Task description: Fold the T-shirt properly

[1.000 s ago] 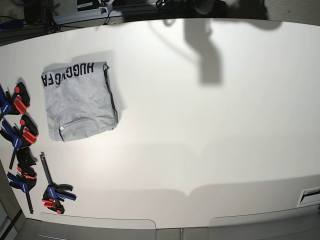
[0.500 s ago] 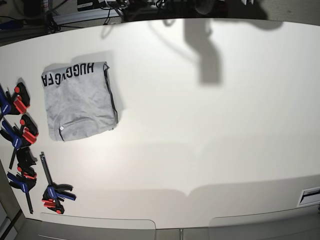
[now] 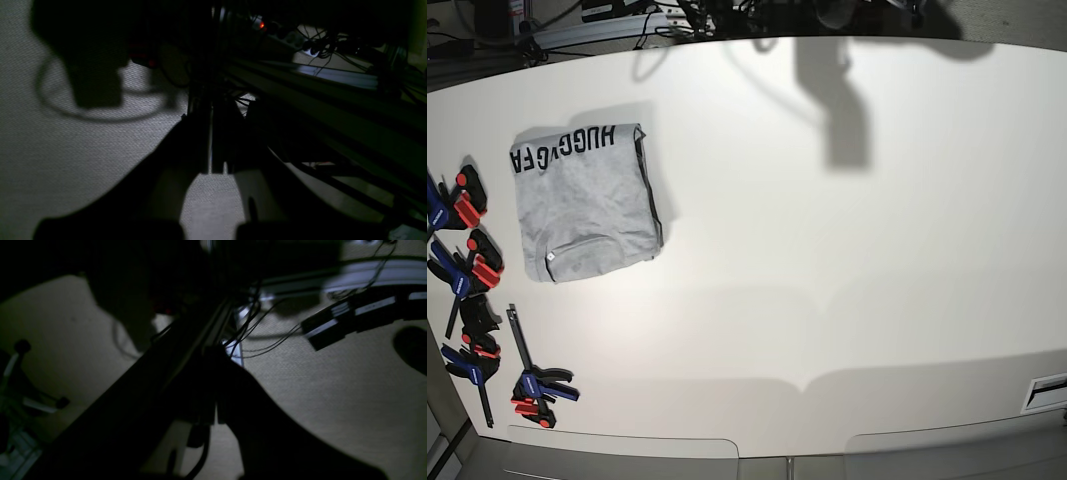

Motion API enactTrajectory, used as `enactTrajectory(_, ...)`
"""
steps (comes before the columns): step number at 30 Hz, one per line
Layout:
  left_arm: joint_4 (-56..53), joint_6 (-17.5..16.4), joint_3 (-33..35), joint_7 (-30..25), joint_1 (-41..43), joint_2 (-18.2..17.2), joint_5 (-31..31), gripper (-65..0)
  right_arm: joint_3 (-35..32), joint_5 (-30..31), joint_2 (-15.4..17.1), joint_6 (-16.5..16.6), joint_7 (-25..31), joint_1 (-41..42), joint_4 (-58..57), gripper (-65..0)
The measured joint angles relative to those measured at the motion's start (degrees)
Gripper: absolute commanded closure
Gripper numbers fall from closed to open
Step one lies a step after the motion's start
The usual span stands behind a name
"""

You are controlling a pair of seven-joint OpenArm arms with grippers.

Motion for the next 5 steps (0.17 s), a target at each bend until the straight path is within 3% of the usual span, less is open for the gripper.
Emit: enactTrajectory(5,0.0,0.0,0.0,0.02,0.0,-0.02,0.0,0.0,0.0,-0.02,0.09,-0.07,-0.28,0.81,-0.02,0.0)
